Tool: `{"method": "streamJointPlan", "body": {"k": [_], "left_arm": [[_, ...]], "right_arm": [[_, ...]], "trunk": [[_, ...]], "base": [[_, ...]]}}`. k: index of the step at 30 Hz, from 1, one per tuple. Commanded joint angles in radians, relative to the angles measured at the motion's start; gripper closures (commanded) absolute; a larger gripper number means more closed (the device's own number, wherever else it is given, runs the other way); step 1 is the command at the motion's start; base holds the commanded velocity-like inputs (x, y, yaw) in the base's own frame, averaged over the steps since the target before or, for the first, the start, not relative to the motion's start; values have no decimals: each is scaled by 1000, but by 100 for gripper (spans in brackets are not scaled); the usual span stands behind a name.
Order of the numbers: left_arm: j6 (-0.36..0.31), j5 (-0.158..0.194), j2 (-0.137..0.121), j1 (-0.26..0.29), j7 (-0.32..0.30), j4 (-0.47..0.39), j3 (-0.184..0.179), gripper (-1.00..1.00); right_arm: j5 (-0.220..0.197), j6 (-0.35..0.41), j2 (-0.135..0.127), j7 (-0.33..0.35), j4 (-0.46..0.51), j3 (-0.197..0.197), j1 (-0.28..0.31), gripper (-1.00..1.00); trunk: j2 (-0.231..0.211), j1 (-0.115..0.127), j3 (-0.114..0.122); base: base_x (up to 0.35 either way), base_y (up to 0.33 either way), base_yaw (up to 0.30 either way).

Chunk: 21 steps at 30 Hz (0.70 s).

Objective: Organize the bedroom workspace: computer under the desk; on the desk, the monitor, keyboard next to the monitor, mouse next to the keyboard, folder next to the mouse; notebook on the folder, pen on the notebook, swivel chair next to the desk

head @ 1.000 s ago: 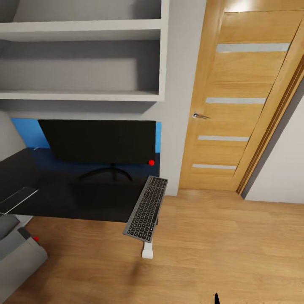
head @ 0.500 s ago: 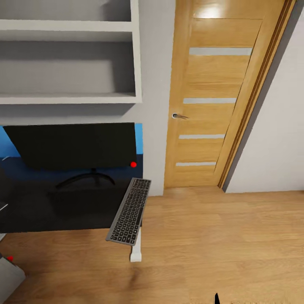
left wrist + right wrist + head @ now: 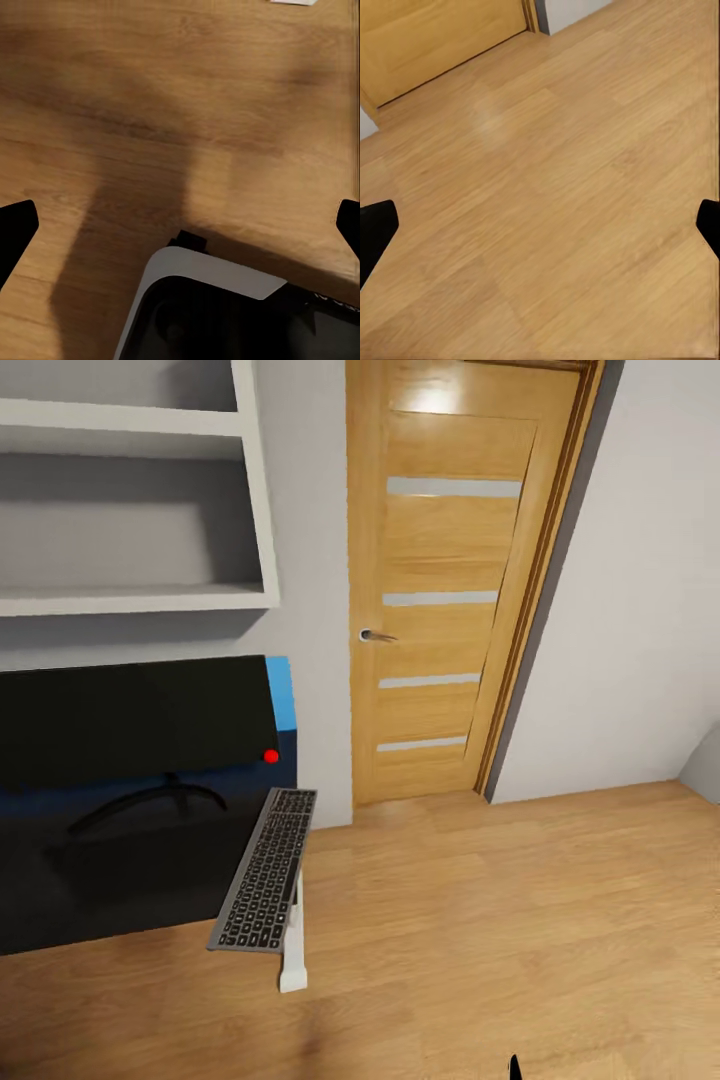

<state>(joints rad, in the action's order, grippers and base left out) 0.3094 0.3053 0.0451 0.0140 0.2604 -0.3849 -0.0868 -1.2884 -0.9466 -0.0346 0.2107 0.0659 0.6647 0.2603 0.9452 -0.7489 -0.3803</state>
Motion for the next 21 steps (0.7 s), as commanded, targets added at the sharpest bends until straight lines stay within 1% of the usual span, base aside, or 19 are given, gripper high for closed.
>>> {"method": "streamJointPlan", "body": {"k": [1, 8, 9, 11, 12, 13, 15, 21], "left_arm": [[4, 6, -1, 1, 8, 0, -9, -100], [2, 6, -1, 1, 8, 0, -10, -100], [1, 1, 0, 1, 8, 1, -10, -100], [0, -20, 0, 1, 8, 2, -10, -100], [-2, -83, 1, 1, 10, 6, -9, -100], [-2, -94, 1, 1, 11, 11, -8, -100], [-3, -102, 1, 1, 11, 14, -8, -100], [1, -106, 0, 0, 11, 15, -8, -100]], "right_arm": [[-11, -1, -1, 9, 0, 3, 1, -100], [-11, -1, -1, 9, 0, 3, 1, -100], [-11, -1, -1, 10, 0, 3, 1, -100], [-11, -1, 0, 10, 0, 5, 1, -100], [-11, -1, 0, 10, 0, 5, 1, -100], [-11, -1, 0, 10, 0, 6, 1, -100], [-11, -1, 1, 10, 0, 6, 1, -100], [-11, -1, 0, 10, 0, 6, 1, -100]], "trunk": [[1, 0, -1], [1, 0, 2], [1, 0, 3], [1, 0, 3], [1, 0, 4], [1, 0, 4], [1, 0, 5], [1, 0, 8]], "base": [[0, 0, -285], [0, 0, -285], [0, 0, -285], [0, 0, -285], [17, -17, -285], [65, -63, -285], [89, -87, -285], [53, -50, -285]]}}
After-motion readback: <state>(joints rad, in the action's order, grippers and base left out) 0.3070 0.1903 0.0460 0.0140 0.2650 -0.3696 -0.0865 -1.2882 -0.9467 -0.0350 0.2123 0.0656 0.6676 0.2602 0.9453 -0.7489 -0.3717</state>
